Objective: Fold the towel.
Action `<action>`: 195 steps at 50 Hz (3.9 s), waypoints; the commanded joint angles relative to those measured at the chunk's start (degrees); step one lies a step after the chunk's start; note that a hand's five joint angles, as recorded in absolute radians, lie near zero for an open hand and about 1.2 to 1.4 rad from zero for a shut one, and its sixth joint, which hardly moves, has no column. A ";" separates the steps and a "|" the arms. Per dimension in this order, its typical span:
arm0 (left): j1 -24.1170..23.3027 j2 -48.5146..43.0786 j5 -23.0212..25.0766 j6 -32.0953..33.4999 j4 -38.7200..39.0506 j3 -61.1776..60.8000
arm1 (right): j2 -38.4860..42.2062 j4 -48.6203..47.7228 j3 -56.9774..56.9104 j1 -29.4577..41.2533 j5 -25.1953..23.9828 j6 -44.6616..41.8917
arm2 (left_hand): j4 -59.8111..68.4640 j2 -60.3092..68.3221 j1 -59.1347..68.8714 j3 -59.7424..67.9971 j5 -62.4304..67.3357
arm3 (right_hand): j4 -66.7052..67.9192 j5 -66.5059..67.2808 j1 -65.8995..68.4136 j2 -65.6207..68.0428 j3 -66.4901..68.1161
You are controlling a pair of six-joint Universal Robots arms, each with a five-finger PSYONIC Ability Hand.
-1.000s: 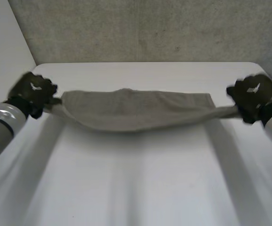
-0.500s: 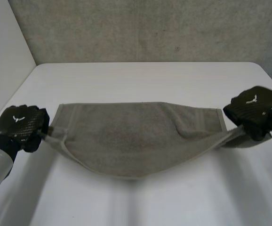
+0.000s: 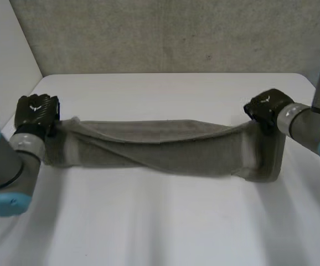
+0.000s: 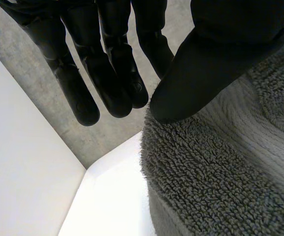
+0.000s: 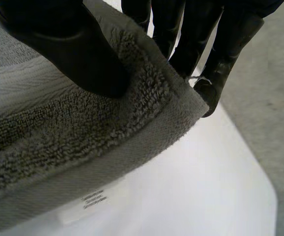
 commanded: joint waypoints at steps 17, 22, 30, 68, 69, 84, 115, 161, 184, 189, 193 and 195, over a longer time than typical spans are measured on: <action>-3.52 -21.78 -3.42 -0.01 -1.16 25.57 | 19.08 -13.32 -19.24 2.92 9.73 -2.20 | -59.59 -59.51 -56.45 -59.54 -58.20 | -66.96 -67.22 -66.58 -66.56 -66.95; -3.08 -19.85 -3.51 -0.09 -2.21 24.08 | 17.06 -13.14 -18.80 2.92 10.25 -1.59 | -59.59 -59.51 -56.45 -59.54 -58.20 | -66.96 -67.22 -66.58 -66.56 -66.95; -1.50 -9.06 -4.13 -0.18 -3.01 15.84 | 4.49 -12.62 -10.10 2.48 10.08 2.72 | -59.26 -59.18 -56.11 -59.20 -57.87 | -66.96 -67.22 -66.58 -66.56 -66.95; 1.67 -7.01 18.99 -0.09 -32.28 18.98 | 25.74 21.05 -39.79 5.82 -10.75 26.80 | -39.74 -39.66 -36.60 -39.69 -38.35 | -43.66 -43.92 -43.28 -43.27 -43.66; 1.67 -7.97 18.99 -0.09 -32.45 20.45 | 25.76 21.05 -39.81 5.82 -10.75 26.80 | -39.74 -39.66 -36.60 -39.69 -38.35 | -43.66 -43.92 -43.28 -43.27 -43.66; 0.70 -17.12 16.45 -0.27 -35.35 31.37 | 31.92 13.07 -44.99 5.91 -5.84 27.33 | -39.74 -39.66 -36.60 -39.69 -38.36 | -66.96 -67.22 -66.58 -66.56 -66.95; 0.70 -12.55 16.62 -3.26 -34.91 25.92 | 21.54 12.17 -29.26 6.61 -4.07 29.96 | -40.08 -40.00 -36.93 -40.02 -38.69 | -14.05 -14.32 -13.68 -13.66 -14.05; 0.70 -11.67 16.62 11.51 -28.76 19.77 | -9.31 -15.87 24.53 1.87 1.55 16.25 | -35.03 -34.95 -31.89 -34.98 -33.64 | -57.45 -57.72 -57.08 -57.06 -57.45; 0.70 -12.55 16.27 19.77 -24.81 16.60 | -2.89 -25.10 28.31 -4.46 5.95 6.50 | -37.22 -37.14 -34.08 -37.17 -35.83 | 3.04 2.78 3.42 3.44 3.05; 0.70 -12.55 16.10 19.68 -24.81 16.43 | -3.51 -25.97 29.27 -6.13 7.71 5.71 | -36.38 -36.30 -33.24 -36.33 -34.99 | 3.04 2.78 3.42 3.44 3.05; 0.61 -12.37 16.18 19.68 -24.81 15.64 | -3.42 -26.41 29.98 -5.95 7.62 5.97 | -36.04 -35.96 -32.90 -35.99 -34.65 | 3.04 2.78 3.42 3.44 3.05; 0.53 -12.28 16.18 19.68 -24.81 15.46 | -3.33 -26.77 30.24 -5.78 7.62 5.97 | -36.04 -35.96 -32.90 -35.99 -34.65 | -10.69 -10.95 -10.31 -10.30 -10.68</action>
